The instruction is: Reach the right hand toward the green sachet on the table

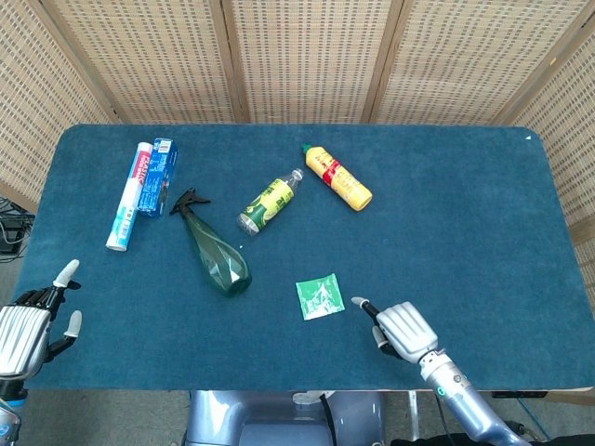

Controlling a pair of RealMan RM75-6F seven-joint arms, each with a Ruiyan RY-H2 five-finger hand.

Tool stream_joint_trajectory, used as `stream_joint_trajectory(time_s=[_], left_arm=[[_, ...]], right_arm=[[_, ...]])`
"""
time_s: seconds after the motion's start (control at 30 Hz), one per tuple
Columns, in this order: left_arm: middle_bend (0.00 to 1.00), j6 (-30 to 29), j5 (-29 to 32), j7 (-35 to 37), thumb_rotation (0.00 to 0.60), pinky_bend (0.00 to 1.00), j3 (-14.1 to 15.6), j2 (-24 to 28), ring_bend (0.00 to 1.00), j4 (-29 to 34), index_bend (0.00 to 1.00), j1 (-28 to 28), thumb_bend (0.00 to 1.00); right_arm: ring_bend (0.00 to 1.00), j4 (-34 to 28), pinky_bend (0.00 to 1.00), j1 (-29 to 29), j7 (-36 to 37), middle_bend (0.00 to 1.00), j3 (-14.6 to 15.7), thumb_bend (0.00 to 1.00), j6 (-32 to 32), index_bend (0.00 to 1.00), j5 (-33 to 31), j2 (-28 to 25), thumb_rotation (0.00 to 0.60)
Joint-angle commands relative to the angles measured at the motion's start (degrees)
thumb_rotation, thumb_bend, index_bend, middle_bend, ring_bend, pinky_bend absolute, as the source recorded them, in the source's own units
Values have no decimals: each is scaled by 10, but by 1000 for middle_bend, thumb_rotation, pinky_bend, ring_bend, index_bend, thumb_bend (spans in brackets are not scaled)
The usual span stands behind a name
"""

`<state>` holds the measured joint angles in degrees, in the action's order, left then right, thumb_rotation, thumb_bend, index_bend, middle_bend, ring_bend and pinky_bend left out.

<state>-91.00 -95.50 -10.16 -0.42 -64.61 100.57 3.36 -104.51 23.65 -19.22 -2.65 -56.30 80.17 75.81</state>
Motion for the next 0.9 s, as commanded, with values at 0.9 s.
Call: stream_joint_trajectory(time_s=[0.9], left_arm=[[355, 13, 15, 13, 600, 458, -1, 6, 439, -4, 0, 3, 522]], right_arm=[[859, 53, 715, 126, -143, 774, -33, 860, 34, 215, -241, 137, 600]])
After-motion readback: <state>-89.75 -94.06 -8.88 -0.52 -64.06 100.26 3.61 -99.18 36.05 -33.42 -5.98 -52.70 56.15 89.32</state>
